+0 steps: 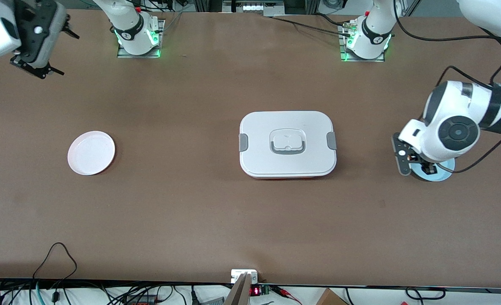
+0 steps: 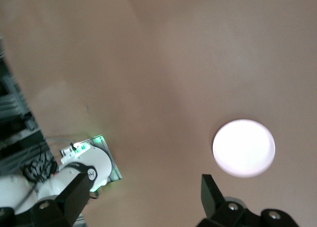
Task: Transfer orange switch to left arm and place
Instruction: 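Carry the switch toward the blue plate while the right gripper withdraws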
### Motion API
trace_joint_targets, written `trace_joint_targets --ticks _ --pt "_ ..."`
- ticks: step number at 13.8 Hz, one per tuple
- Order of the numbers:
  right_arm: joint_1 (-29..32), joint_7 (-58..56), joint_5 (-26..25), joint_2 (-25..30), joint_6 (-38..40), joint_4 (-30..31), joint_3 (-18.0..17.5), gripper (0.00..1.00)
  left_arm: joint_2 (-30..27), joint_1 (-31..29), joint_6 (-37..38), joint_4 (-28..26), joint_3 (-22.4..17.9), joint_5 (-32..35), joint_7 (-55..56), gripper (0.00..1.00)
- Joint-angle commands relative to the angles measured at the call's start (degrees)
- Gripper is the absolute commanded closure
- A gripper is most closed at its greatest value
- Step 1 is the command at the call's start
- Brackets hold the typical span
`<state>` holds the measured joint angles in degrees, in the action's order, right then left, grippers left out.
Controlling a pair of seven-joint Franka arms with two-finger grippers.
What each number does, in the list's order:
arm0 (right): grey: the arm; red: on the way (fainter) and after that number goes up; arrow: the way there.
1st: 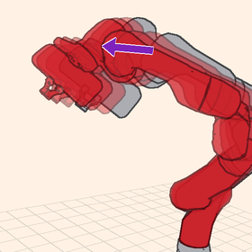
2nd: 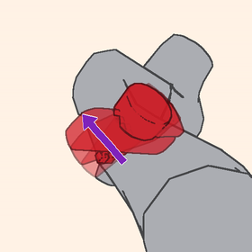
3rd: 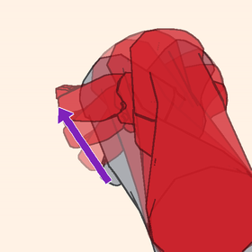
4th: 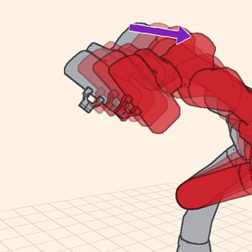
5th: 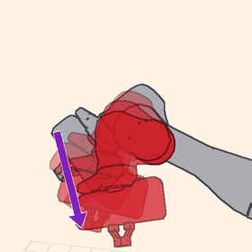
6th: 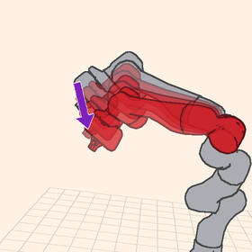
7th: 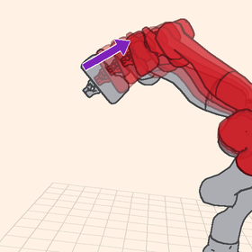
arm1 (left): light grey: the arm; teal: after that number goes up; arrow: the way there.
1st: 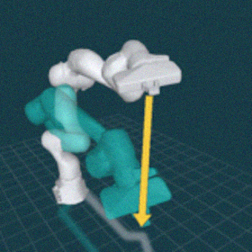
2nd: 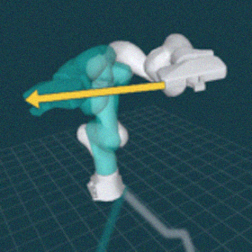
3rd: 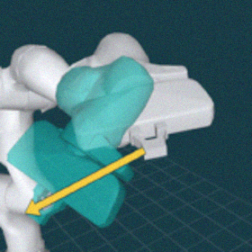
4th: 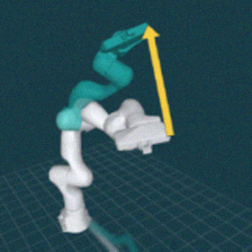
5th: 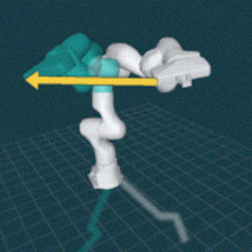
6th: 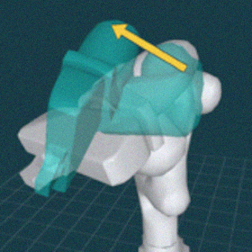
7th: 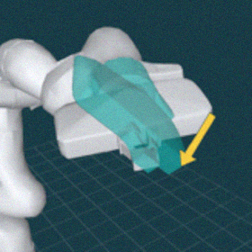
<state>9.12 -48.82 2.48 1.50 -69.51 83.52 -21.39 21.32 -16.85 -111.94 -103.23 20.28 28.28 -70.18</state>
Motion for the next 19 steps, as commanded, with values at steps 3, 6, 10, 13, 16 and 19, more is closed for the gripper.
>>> trace_joint_targets --ticks 3,6,10,13,16,19 --pt "-7.25 17.61 -1.96 3.77 -14.73 11.38 6.42 0.00 4.94 -10.37 -13.53 -3.12 0.81 8.70 -12.07 0.74" --pt "-12.02 18.23 0.43 1.76 -20.83 15.78 14.26 0.00 6.27 -12.50 -14.88 -3.29 0.64 10.56 -13.67 0.76" --pt "-12.02 17.71 -0.81 0.53 -34.69 22.02 21.55 0.00 9.53 -16.55 -16.73 -3.20 0.81 14.78 -13.32 0.77" --pt "-13.87 24.16 -0.54 0.61 -32.56 22.21 22.27 0.00 13.64 -17.42 -19.78 -3.03 0.73 14.96 -12.44 0.84" --pt "-15.53 44.47 -1.07 0.79 -27.28 21.24 22.09 0.00 13.92 -17.60 -19.98 -3.20 0.64 15.14 -10.07 0.84" --pt "-15.71 48.72 -1.07 1.14 -25.77 20.10 21.66 0.00 13.92 -17.51 -19.98 -3.20 0.55 15.22 -10.07 0.84"
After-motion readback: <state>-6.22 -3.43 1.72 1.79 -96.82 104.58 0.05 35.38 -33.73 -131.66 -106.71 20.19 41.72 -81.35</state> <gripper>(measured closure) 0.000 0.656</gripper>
